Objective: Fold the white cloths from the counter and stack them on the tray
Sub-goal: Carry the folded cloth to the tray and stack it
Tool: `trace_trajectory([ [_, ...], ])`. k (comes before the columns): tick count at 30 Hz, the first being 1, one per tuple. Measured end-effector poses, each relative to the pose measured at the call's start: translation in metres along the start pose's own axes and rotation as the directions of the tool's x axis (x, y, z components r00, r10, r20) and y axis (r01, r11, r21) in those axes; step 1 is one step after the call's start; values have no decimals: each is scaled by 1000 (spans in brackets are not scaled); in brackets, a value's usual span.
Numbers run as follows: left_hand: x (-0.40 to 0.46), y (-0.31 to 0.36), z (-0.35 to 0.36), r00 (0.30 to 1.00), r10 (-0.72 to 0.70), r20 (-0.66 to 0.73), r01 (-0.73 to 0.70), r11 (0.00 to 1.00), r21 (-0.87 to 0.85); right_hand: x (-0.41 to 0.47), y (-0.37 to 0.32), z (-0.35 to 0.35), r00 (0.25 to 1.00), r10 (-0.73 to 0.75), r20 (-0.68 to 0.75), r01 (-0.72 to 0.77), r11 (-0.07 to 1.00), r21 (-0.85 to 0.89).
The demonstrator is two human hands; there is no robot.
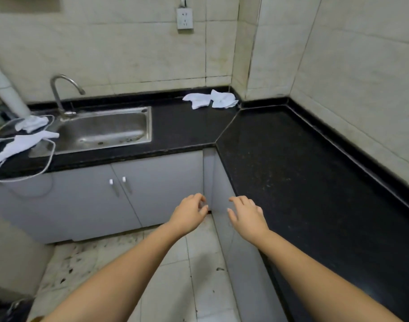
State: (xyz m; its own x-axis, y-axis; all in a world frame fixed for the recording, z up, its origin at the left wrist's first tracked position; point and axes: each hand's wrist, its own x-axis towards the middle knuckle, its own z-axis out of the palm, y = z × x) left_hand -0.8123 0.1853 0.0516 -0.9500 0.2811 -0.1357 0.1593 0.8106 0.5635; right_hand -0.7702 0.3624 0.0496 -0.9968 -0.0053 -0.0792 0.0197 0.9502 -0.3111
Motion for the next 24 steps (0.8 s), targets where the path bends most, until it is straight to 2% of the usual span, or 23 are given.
trace_trajectory([
  [6,109,-34,-34,1000,-26,-10,26,1000,-4,122,-12,0,998,-42,37,41,999,21],
  [10,200,-62,-57,1000,15,-8,-15,1000,-3,218,-20,3,1000,-17,10,17,1000,18],
  [17,356,-88,-112,988,130,88,-134,990,49,354,-25,-17,986,167,-13,-165,983,73],
  [24,476,-81,-120,948,200,249,-220,974,54,451,14,-30,934,356,10,-355,929,102],
])
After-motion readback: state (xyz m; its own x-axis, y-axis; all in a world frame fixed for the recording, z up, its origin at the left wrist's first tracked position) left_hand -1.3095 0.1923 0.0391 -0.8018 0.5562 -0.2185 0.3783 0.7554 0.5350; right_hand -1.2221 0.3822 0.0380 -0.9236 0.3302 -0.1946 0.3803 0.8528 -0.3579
